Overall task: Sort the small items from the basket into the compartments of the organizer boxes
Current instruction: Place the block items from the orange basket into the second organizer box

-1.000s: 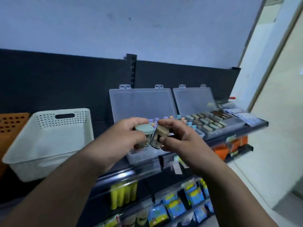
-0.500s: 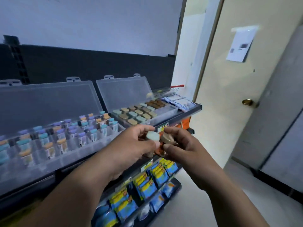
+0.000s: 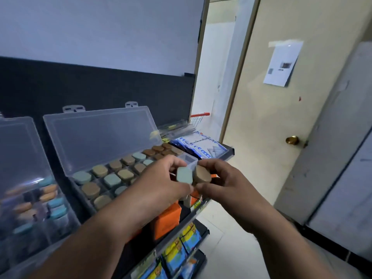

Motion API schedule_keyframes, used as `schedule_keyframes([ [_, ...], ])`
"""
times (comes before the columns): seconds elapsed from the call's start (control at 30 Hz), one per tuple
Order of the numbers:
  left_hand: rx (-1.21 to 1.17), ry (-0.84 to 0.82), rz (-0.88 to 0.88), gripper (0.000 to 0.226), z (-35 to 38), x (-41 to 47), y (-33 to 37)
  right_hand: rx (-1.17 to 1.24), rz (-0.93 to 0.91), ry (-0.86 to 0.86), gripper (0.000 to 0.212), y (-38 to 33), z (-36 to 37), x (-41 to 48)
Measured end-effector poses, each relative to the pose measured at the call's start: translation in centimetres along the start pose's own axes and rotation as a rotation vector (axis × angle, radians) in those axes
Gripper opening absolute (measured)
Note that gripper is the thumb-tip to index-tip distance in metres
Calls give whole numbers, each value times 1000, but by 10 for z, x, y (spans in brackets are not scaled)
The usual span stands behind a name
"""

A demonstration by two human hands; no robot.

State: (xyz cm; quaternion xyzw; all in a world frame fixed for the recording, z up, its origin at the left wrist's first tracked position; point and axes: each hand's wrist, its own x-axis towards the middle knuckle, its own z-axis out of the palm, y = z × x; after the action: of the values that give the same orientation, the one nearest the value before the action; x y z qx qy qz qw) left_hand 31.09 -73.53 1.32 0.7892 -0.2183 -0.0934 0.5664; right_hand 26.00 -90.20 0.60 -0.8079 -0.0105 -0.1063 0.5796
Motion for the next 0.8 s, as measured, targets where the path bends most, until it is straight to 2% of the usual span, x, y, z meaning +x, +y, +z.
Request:
schedule_keyframes([
  [0.13, 86, 30, -29, 42, -3, 36, -3, -40, -23, -51, 43, 13, -14, 43],
  [0.27, 212, 179, -102, 43, -13, 63, -13, -110, -104, -120, 43, 22, -22, 89],
  [0.53, 399, 419, -221, 35, -8, 97, -31, -218, -236, -402, 45, 50, -21, 175],
  [0.67, 652, 448, -266, 26, 7, 111, -32, -297, -322, -530, 41, 65, -22, 206],
  [0.8, 798, 450, -366, 40, 21, 120, -34, -454, -421, -645, 52, 78, -21, 223],
])
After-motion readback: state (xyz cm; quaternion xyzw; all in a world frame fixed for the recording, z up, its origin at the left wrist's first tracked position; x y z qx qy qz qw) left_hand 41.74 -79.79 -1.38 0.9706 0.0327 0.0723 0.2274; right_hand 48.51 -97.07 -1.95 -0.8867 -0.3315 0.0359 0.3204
